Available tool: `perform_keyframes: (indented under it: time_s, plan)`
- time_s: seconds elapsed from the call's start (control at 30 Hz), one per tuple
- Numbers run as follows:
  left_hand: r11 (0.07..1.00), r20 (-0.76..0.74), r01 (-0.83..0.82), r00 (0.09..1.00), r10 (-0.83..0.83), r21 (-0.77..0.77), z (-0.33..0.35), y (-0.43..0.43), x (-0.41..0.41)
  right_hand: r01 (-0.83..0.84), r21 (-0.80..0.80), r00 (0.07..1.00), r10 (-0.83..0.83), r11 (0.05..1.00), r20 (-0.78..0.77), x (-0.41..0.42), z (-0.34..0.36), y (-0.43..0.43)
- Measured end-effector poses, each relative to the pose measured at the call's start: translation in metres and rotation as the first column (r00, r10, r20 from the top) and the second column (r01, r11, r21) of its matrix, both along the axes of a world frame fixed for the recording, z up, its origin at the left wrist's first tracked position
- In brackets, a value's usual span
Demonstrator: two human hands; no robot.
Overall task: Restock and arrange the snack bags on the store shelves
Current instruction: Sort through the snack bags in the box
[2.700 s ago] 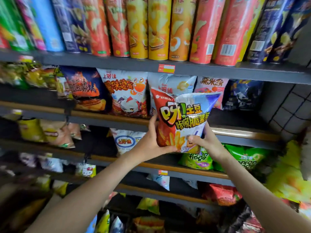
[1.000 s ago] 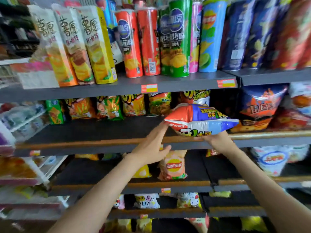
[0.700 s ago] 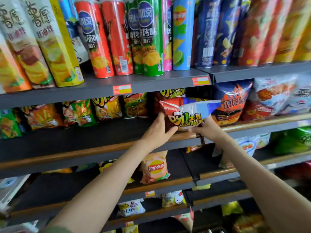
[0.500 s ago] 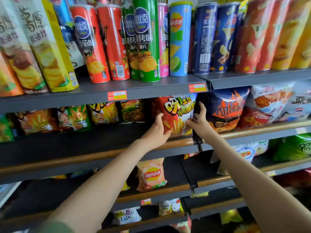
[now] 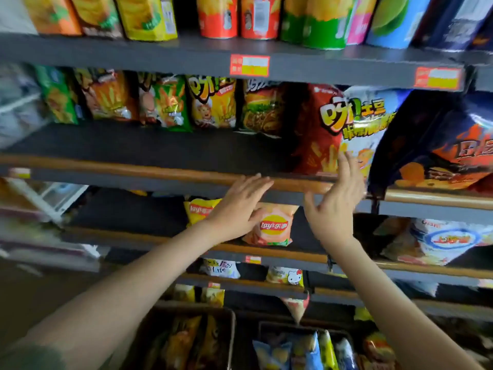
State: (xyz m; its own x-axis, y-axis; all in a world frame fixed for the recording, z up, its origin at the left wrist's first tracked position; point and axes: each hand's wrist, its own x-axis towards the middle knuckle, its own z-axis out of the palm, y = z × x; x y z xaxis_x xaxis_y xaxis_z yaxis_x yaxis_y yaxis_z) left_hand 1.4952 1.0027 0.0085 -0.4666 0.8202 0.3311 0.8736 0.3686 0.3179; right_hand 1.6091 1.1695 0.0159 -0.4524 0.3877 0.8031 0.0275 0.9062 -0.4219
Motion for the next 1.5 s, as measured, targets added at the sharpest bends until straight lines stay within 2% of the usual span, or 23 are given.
perform_keyframes:
  time_s: [0.07, 0.17, 0.23, 0.3, 0.37, 0.43, 0.57, 0.63, 0.73, 0.83, 0.93, 1.0, 1.07, 1.17, 1.23, 1.33, 1.43, 1.5]
  plan:
    - [0.996, -0.083, 0.041, 0.995, -0.047, -0.076, -0.04, -0.039, 0.003, -0.104, 0.073, 0.991, 0.097, 0.992, 0.093, -0.007, -0.034, -0.041]
    - [0.991, 0.027, -0.083, 0.996, 0.086, -0.109, -0.106, -0.102, 0.009, -0.302, 0.056, 0.912, 0.272, 0.952, 0.306, -0.02, -0.091, -0.105]
    - [0.967, 0.094, -0.213, 0.969, 0.227, -0.137, -0.151, -0.149, 0.012, -0.407, -0.032, 0.79, 0.369, 0.913, 0.49, -0.026, -0.138, -0.144]
    - [0.927, 0.168, -0.317, 0.921, 0.352, -0.2, -0.196, -0.199, 0.016, -0.438, -0.128, 0.637, 0.408, 0.89, 0.654, -0.033, -0.19, -0.177]
    - [0.874, 0.233, -0.405, 0.853, 0.467, -0.269, -0.249, -0.25, 0.021, -0.421, -0.213, 0.479, 0.415, 0.882, 0.773, -0.038, -0.247, -0.206]
    - [0.806, 0.253, -0.458, 0.786, 0.564, -0.375, -0.312, -0.299, 0.025, -0.363, -0.301, 0.282, 0.412, 0.882, 0.867, -0.039, -0.311, -0.232]
    - [0.708, 0.256, -0.47, 0.706, 0.66, -0.527, -0.433, -0.359, 0.033, -0.221, -0.389, 0.071, 0.412, 0.894, 0.908, -0.033, -0.443, -0.287]
    - [0.681, 0.251, -0.48, 0.683, 0.686, -0.554, -0.492, -0.373, 0.034, -0.19, -0.395, -0.039, 0.395, 0.899, 0.918, -0.032, -0.508, -0.308]
    - [0.659, 0.256, -0.509, 0.649, 0.717, -0.553, -0.567, -0.384, 0.033, -0.149, -0.418, -0.138, 0.399, 0.896, 0.906, -0.038, -0.594, -0.331]
    - [0.639, 0.232, -0.55, 0.632, 0.739, -0.538, -0.612, -0.388, 0.031, -0.058, -0.44, -0.192, 0.422, 0.896, 0.886, -0.057, -0.661, -0.356]
    - [0.638, 0.254, -0.571, 0.61, 0.751, -0.517, -0.649, -0.393, 0.034, -0.112, -0.45, -0.232, 0.417, 0.886, 0.879, -0.079, -0.715, -0.384]
    - [0.629, 0.282, -0.568, 0.582, 0.763, -0.53, -0.663, -0.398, 0.039, -0.073, -0.423, -0.279, 0.389, 0.903, 0.878, -0.087, -0.738, -0.397]
    - [0.612, 0.284, -0.563, 0.563, 0.776, -0.556, -0.67, -0.401, 0.041, -0.053, -0.363, -0.321, 0.329, 0.93, 0.888, -0.087, -0.747, -0.404]
    - [0.616, 0.301, -0.522, 0.566, 0.768, -0.59, -0.661, -0.397, 0.038, -0.105, -0.307, -0.269, 0.27, 0.946, 0.925, -0.082, -0.736, -0.409]
    - [0.61, 0.336, -0.455, 0.547, 0.767, -0.649, -0.655, -0.395, 0.036, -0.096, -0.338, -0.262, 0.304, 0.936, 0.916, -0.08, -0.722, -0.402]
    - [0.591, 0.421, -0.403, 0.436, 0.795, -0.698, -0.642, -0.391, 0.032, -0.022, -0.403, -0.233, 0.387, 0.915, 0.892, -0.081, -0.689, -0.386]
    - [0.627, 0.536, -0.371, 0.327, 0.779, -0.685, -0.608, -0.377, 0.029, 0.02, -0.438, -0.193, 0.433, 0.899, 0.88, -0.081, -0.641, -0.368]
    - [0.634, 0.615, -0.365, 0.184, 0.767, -0.682, -0.576, -0.363, 0.03, 0.013, -0.464, -0.169, 0.46, 0.886, 0.872, -0.076, -0.602, -0.357]
